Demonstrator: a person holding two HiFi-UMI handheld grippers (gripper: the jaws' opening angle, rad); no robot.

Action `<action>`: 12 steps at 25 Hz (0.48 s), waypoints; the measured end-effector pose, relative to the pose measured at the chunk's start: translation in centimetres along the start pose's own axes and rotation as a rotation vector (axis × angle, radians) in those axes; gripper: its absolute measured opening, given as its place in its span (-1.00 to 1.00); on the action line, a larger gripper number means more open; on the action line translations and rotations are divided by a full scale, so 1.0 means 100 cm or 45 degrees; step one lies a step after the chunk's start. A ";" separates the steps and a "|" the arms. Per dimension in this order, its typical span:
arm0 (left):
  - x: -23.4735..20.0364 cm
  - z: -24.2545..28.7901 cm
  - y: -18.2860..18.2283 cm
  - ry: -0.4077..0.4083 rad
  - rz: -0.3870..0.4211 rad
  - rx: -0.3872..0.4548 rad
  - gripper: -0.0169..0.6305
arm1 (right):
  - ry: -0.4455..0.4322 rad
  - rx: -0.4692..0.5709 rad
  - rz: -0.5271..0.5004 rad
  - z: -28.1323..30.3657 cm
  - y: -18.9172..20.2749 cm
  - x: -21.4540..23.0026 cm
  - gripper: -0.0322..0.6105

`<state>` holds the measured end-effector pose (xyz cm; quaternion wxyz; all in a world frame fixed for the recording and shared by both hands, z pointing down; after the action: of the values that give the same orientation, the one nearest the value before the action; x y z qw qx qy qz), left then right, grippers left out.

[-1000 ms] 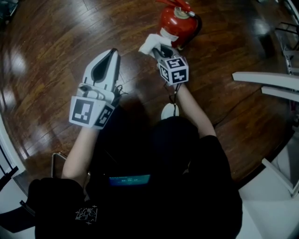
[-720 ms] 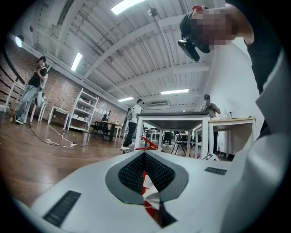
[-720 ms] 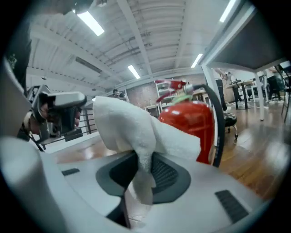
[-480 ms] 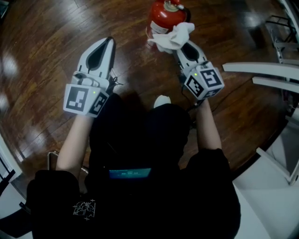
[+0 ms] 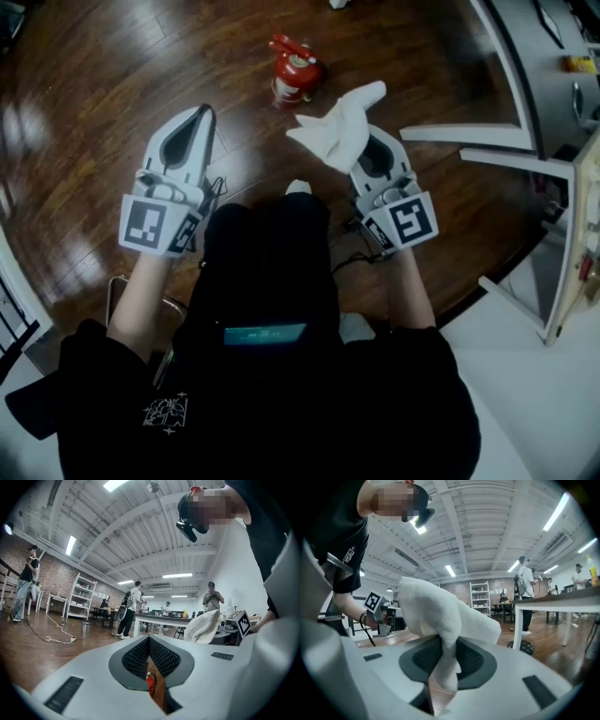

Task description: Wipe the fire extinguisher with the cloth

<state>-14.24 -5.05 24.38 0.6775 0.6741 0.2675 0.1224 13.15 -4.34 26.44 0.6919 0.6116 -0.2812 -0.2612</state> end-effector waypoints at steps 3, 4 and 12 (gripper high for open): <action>0.032 -0.004 -0.075 0.028 -0.002 -0.002 -0.94 | 0.050 0.018 0.031 -0.024 -0.075 -0.016 -0.57; 0.041 -0.006 -0.098 0.033 -0.006 0.003 -0.94 | 0.069 0.027 0.041 -0.030 -0.099 -0.021 -0.57; 0.096 -0.053 -0.265 0.067 -0.019 0.042 -0.94 | 0.176 0.107 0.119 -0.070 -0.266 -0.098 -0.57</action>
<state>-14.22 2.91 -3.19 0.6600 0.6797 0.2921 0.1308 10.75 4.41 -1.33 0.6949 0.6428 -0.2714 -0.1738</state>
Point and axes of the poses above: the fingertips, and each gripper's own axes: z forward along the fingers, x to its right, y out of its underside, the point moved 7 cm from there along -z, backward along the fingers, and after that the axes turned 8 degrees about x, right-handed, at the moved point
